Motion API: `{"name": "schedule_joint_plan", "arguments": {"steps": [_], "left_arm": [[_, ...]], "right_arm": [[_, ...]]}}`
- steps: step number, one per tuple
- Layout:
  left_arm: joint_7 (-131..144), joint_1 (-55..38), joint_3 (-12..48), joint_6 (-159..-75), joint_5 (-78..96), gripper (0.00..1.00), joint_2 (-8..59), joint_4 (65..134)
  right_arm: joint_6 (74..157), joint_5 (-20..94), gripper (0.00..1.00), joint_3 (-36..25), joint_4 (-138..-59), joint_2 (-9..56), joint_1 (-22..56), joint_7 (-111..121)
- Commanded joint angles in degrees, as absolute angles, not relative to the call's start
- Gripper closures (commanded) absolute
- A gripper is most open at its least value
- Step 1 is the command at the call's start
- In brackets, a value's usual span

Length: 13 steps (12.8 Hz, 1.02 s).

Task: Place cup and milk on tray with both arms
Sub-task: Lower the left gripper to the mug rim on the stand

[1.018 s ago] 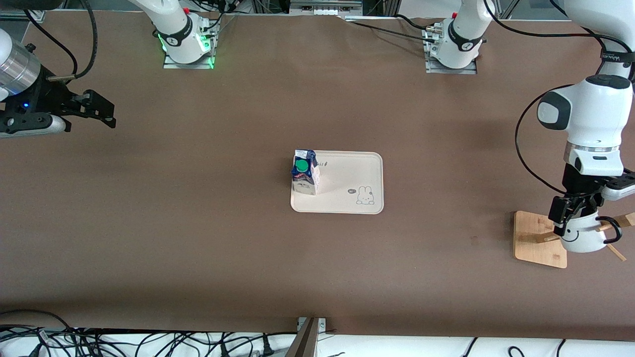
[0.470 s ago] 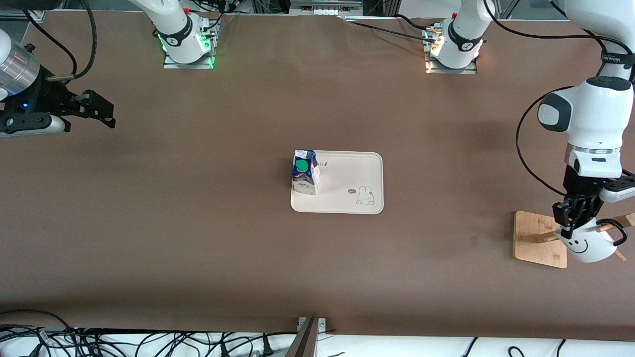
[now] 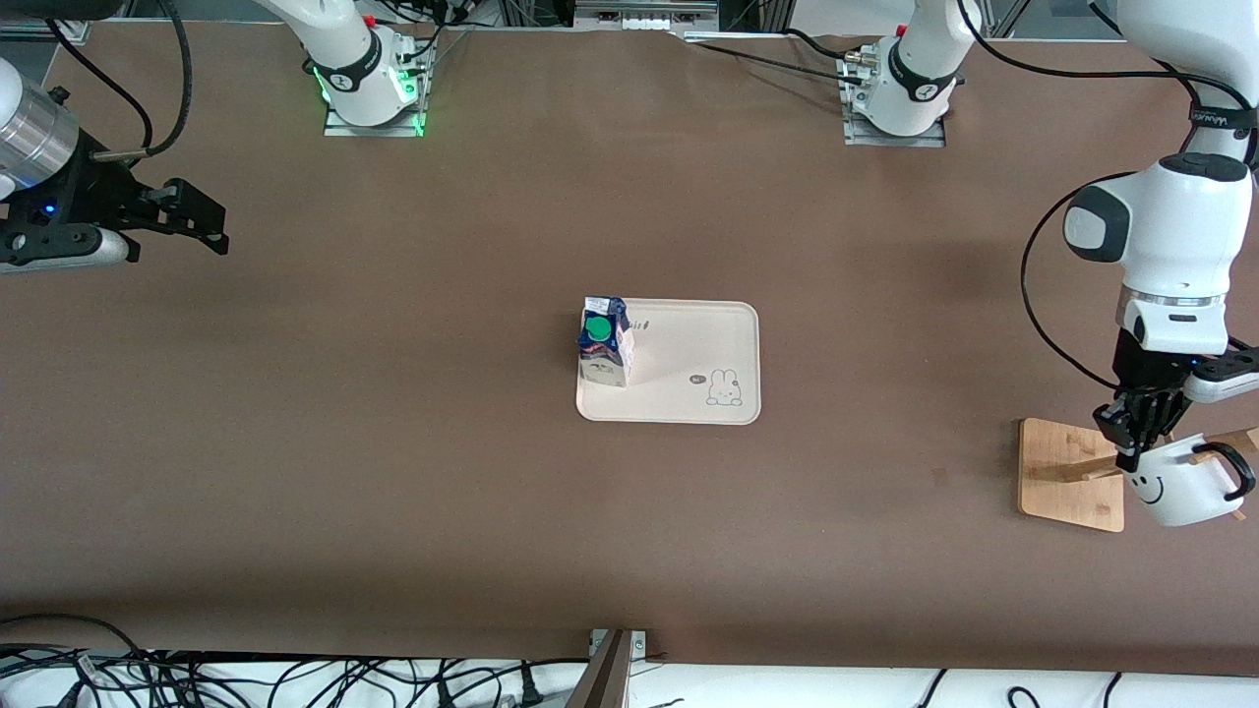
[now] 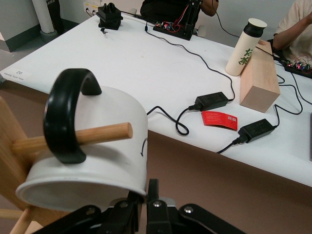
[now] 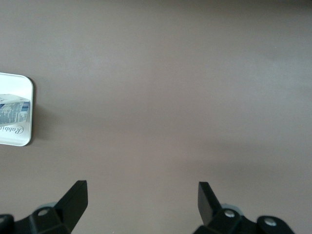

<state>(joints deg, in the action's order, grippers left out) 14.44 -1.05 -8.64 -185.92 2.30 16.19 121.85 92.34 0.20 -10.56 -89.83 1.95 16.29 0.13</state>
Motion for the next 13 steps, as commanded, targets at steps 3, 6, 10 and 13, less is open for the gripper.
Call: {"name": "schedule_joint_plan", "arguments": {"steps": [3,6,10,13], "left_arm": [[14.6,-1.2,-8.4,-186.1,1.7,1.00,14.6,123.1],[15.6,-1.2,-7.0,-185.9,1.8,1.00,13.0,124.8],[18.0,-1.3,-4.3,-181.1,1.8,1.00,10.3,125.4],[19.7,-1.5,-3.4,-174.0,1.8,1.00,7.8,124.7]], "right_arm": [[92.2,-0.4,0.00,-10.3,-88.9,2.8,15.9,0.1],[92.2,-0.5,0.00,-10.0,-88.8,2.8,16.4,0.1],[92.0,-0.5,0.00,-10.1,-88.9,2.8,16.3,0.2],[92.2,-0.4,0.00,-10.1,-88.8,2.8,16.3,0.1]]}}
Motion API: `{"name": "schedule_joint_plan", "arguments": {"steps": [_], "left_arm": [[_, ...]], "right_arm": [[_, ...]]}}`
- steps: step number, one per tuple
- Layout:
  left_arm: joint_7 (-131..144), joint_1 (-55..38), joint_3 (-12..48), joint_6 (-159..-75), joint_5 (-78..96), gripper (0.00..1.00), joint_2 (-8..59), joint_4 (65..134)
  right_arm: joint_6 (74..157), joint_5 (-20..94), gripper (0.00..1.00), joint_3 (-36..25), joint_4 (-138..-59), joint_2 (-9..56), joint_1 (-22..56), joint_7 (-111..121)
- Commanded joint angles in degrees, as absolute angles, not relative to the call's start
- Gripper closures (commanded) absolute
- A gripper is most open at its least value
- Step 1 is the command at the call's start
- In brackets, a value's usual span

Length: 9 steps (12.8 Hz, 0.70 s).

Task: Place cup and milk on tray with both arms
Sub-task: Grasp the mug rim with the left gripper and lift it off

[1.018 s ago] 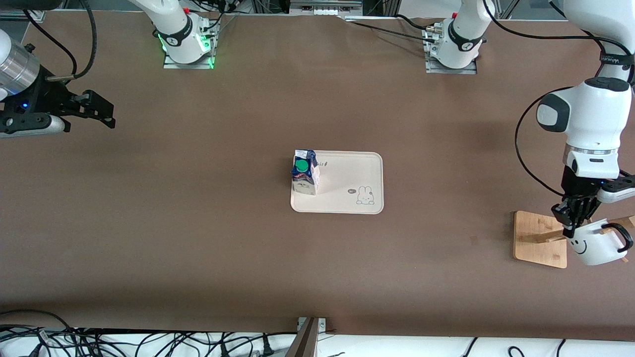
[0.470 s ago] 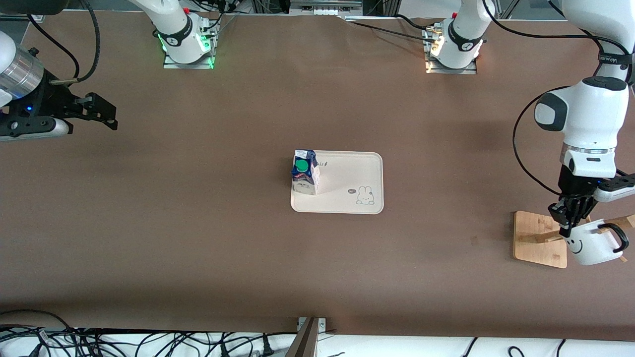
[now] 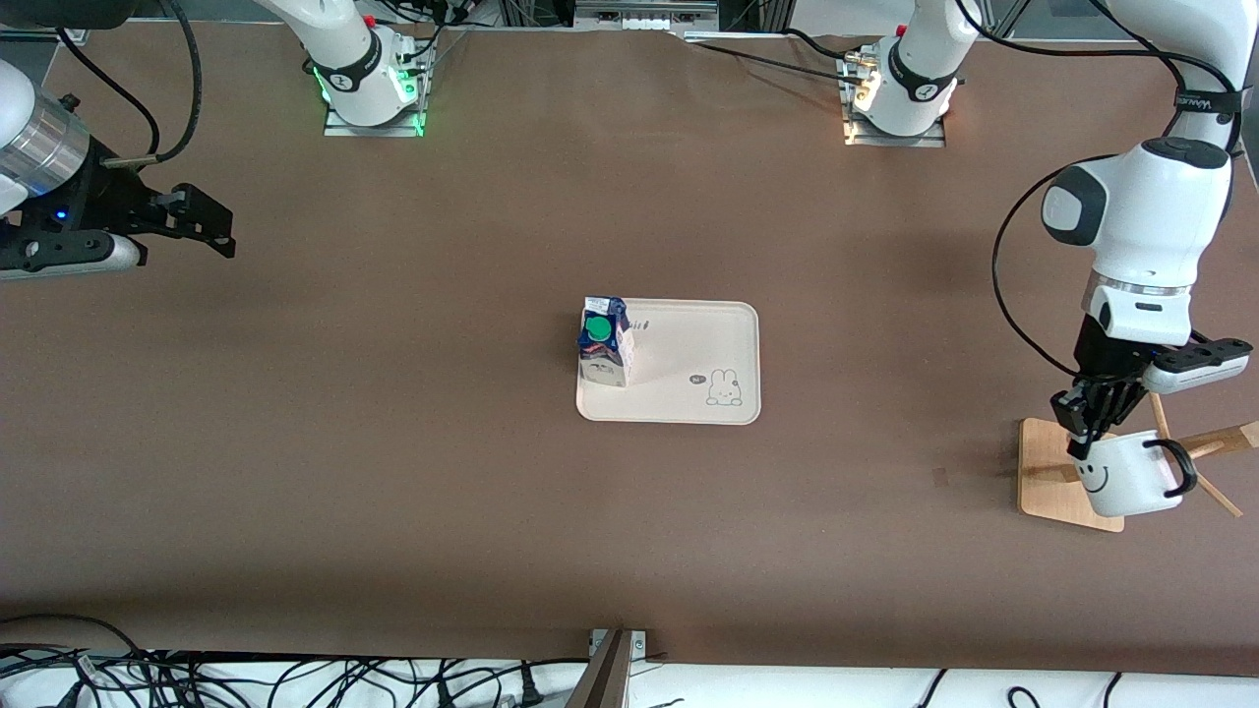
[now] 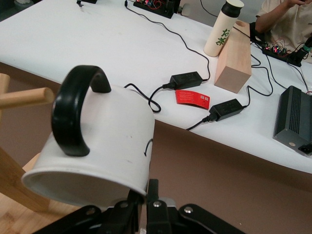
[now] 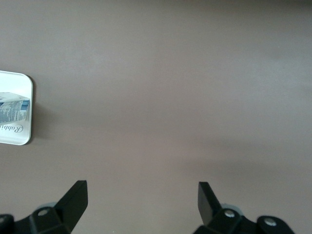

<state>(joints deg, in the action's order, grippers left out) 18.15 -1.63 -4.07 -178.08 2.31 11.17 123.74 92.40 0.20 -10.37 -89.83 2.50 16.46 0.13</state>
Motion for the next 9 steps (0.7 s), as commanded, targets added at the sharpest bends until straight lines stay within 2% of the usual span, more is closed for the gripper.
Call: {"name": "schedule_joint_plan", "arguments": {"steps": [1,6,9], "left_arm": [[19.7,-1.4,-2.6,-170.5,1.9,1.00,7.1,124.1],[21.2,-1.7,-1.3,-150.5,1.3,1.00,6.4,115.9],[22.9,-1.8,3.1,-140.7,1.1,1.00,7.1,113.6]], "right_arm": [[92.2,-0.4,0.00,-10.1,-88.9,2.8,16.3,0.1],[92.4,-0.4,0.00,-10.1,-88.8,2.8,16.3,0.1],[93.0,-0.2,0.00,-10.1,-88.8,2.8,16.3,0.1]]}}
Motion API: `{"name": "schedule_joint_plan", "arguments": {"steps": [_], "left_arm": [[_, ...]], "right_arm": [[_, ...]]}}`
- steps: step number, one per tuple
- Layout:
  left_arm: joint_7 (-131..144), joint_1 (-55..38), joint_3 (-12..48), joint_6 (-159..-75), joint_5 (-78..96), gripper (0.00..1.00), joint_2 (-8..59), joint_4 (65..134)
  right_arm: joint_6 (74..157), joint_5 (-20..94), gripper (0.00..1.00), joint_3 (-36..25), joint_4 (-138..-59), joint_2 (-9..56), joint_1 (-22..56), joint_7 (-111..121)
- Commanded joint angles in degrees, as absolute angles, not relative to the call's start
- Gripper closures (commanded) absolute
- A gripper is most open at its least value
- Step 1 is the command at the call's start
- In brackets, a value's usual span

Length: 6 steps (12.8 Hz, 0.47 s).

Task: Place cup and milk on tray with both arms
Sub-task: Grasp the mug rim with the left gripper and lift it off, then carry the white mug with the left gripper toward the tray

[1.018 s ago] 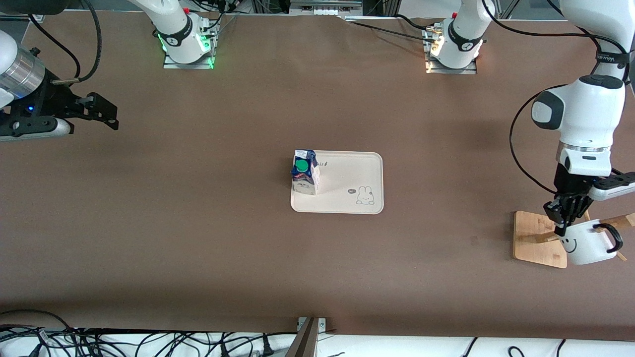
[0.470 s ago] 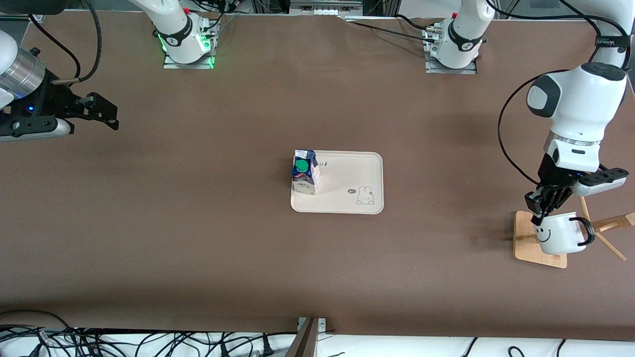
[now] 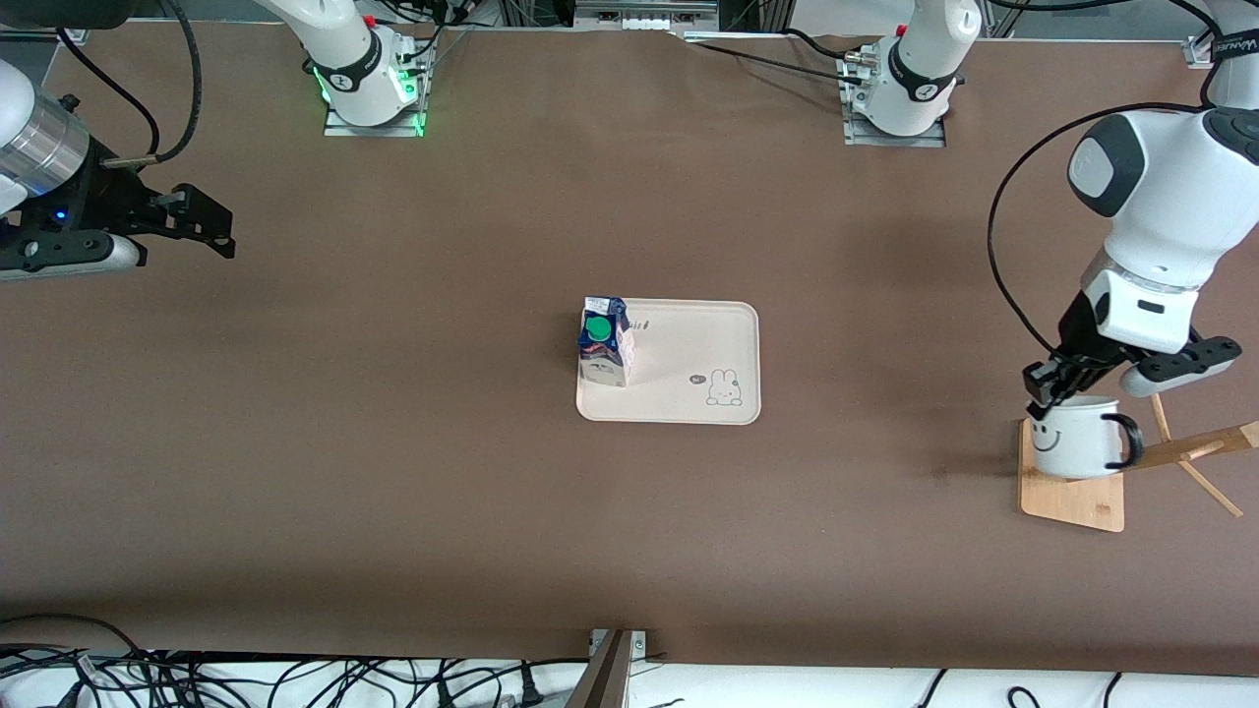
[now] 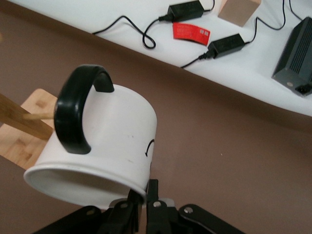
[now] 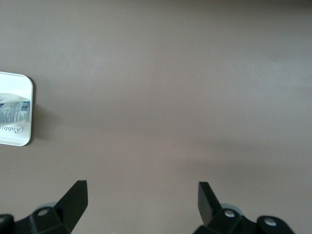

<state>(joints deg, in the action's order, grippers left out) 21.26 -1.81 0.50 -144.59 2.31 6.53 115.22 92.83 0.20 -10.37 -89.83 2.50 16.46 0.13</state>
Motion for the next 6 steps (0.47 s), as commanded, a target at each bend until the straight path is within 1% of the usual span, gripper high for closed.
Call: {"name": "schedule_joint_plan", "arguments": {"steps": [1,4,6], "left_arm": [[22.9,-1.9,3.5,-139.8,1.0,1.00,7.1,113.7],[22.9,-1.9,6.5,-134.8,1.1,1.00,7.6,113.6],[21.6,-1.9,9.4,-129.9,1.0,1.00,8.1,113.6]], "right_arm": [[93.0,-0.2,0.00,-10.1,-88.8,2.8,16.3,0.1],[93.1,-0.1,0.00,-10.1,-88.8,2.8,16.3,0.1],[93.7,-0.3,0.00,-10.1,-88.8,2.8,16.3,0.1]]}}
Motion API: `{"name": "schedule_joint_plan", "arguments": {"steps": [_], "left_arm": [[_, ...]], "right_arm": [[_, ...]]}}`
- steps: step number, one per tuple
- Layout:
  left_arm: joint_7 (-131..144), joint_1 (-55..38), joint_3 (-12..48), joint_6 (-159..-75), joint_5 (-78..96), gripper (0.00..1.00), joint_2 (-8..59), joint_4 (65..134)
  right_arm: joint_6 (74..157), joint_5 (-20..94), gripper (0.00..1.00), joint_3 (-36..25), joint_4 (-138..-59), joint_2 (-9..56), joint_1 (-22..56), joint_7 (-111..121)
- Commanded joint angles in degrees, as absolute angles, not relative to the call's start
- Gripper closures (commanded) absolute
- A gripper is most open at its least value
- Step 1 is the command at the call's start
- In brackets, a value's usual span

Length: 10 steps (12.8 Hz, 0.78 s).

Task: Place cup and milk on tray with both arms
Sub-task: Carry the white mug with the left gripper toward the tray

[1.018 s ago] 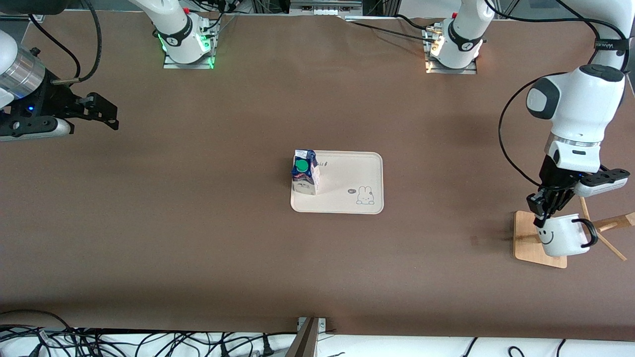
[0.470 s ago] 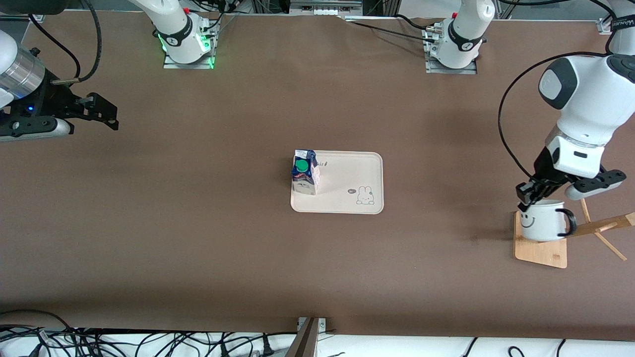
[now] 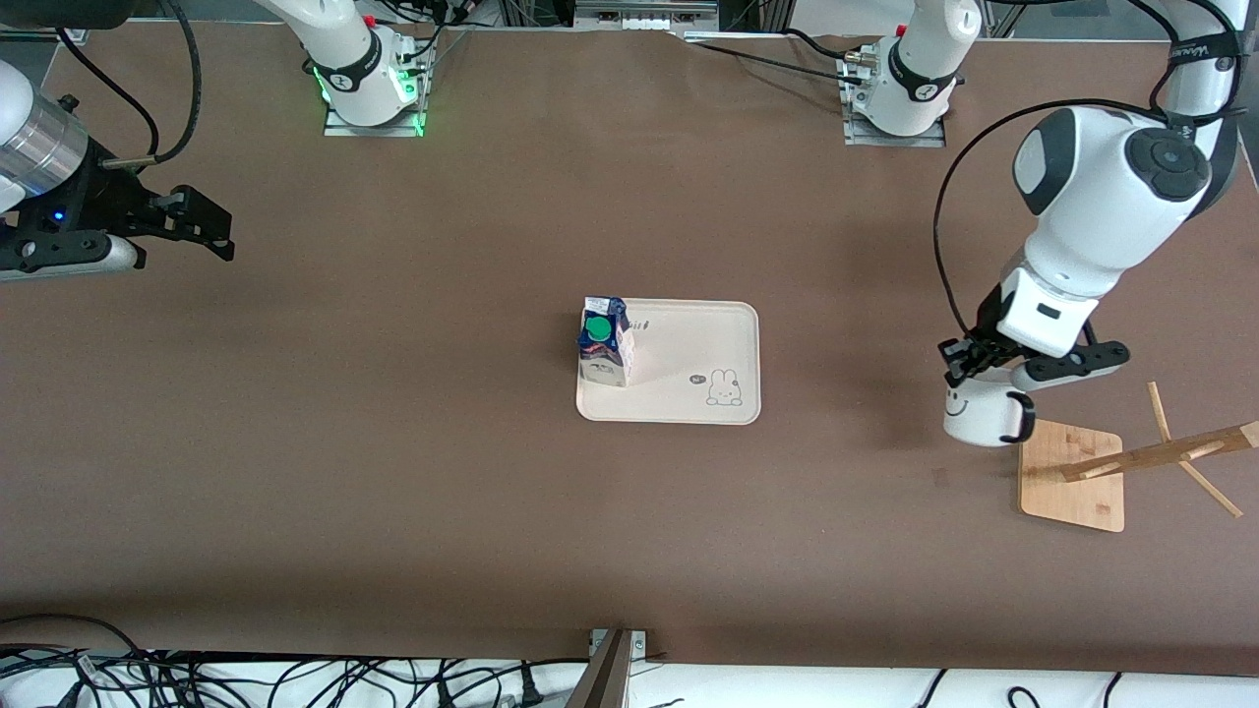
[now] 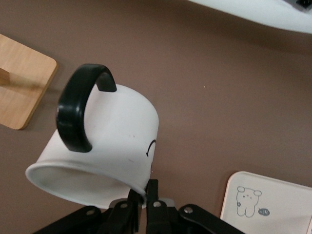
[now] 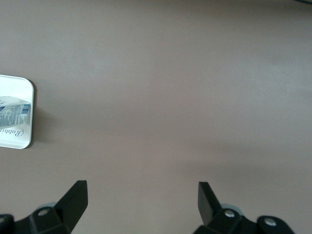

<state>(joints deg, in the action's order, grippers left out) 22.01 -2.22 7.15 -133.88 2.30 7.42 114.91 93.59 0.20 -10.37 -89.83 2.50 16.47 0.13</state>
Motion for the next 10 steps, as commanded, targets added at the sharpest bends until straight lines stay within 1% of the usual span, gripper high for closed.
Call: {"name": "schedule_joint_plan", "arguments": {"steps": [1,2,6,8,10], "left_arm": [[17.2,-2.0,9.8,-128.1,1.0,1.00,8.6,113.6],[12.8,-2.5,11.7,-126.8,1.1,1.00,9.0,113.6],[5.3,-3.3,13.2,-124.9,0.5,1.00,9.6,113.5],[-1.4,-3.3,15.6,-124.6,0.4,1.00,10.2,111.7],[-1.7,-3.3,17.6,-123.1,0.4,1.00,10.5,111.5]], "right_arm": [[93.6,-0.2,0.00,-10.1,-88.8,2.8,16.3,0.1],[93.6,-0.2,0.00,-10.2,-88.8,2.8,16.2,0.1],[93.6,-0.1,0.00,-10.2,-88.8,2.8,16.1,0.1],[93.5,-0.1,0.00,-10.2,-88.8,2.8,16.0,0.1],[93.6,-0.1,0.00,-10.3,-88.8,2.8,16.0,0.1]]}}
